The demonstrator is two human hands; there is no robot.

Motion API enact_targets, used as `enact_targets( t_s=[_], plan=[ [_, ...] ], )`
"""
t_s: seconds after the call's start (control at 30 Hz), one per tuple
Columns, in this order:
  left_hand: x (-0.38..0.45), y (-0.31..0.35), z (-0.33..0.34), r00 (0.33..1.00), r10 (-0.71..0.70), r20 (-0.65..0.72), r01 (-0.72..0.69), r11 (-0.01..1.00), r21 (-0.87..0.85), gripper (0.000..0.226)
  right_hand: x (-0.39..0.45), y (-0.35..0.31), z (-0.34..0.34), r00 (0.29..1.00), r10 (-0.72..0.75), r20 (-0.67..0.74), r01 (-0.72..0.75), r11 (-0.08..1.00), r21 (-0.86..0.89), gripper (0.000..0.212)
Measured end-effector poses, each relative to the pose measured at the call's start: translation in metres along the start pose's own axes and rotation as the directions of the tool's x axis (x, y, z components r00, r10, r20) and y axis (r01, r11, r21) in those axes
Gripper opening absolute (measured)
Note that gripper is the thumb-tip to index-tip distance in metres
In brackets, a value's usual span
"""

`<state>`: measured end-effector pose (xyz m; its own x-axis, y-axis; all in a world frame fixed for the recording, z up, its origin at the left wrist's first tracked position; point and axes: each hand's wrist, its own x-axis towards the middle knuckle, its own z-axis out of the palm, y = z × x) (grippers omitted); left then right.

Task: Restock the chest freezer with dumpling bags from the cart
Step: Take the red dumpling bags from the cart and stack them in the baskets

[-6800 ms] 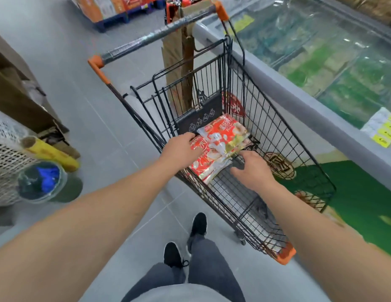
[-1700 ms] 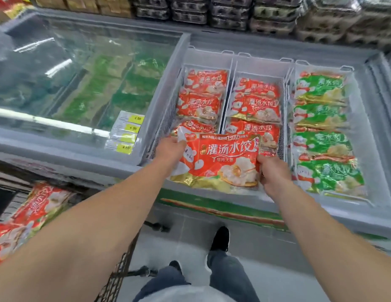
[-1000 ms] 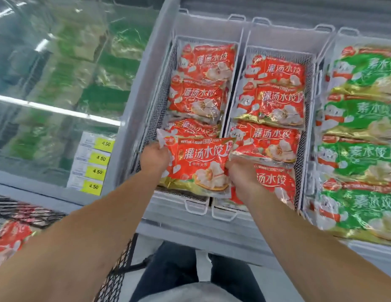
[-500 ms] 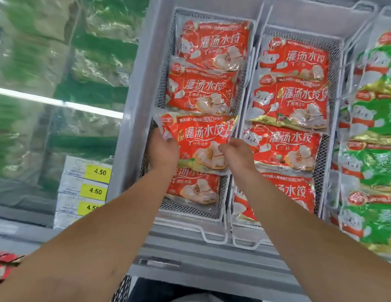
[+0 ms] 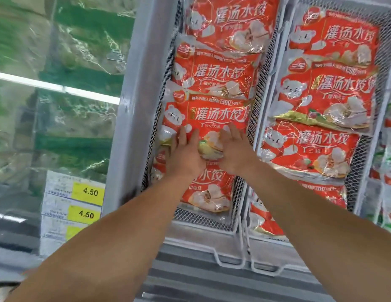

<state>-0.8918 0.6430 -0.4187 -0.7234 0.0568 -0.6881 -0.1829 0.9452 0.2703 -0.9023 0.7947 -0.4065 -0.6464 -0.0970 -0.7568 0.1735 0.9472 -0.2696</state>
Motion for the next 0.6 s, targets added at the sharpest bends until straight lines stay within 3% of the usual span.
enact_targets(
  t_s=[0.2,0.3,0.43,0.6],
  plan=[
    [-0.006,-0.007,0.009,1.000,-0.012,0.002,0.012,1.000,0.005,0.095,-0.004,0.003,0.007,1.000,-0.006,0.025,0.006,1.000,-0.021,0.101],
    [-0.002,-0.006,0.003,1.000,-0.007,0.003,0.007,1.000,-0.024,0.084,-0.002,0.005,0.002,0.999,-0.020,0.026,0.020,0.999,-0.027,0.094],
    [-0.005,-0.007,0.004,0.994,-0.011,-0.108,0.002,0.997,-0.083,0.054,-0.010,0.008,0.002,0.997,-0.059,-0.051,0.059,0.998,-0.003,0.081],
    [-0.024,-0.011,-0.005,0.982,-0.003,-0.187,-0.034,0.980,-0.197,0.046,-0.030,0.011,0.009,0.984,-0.103,-0.143,0.103,0.995,-0.003,0.069]
  ],
)
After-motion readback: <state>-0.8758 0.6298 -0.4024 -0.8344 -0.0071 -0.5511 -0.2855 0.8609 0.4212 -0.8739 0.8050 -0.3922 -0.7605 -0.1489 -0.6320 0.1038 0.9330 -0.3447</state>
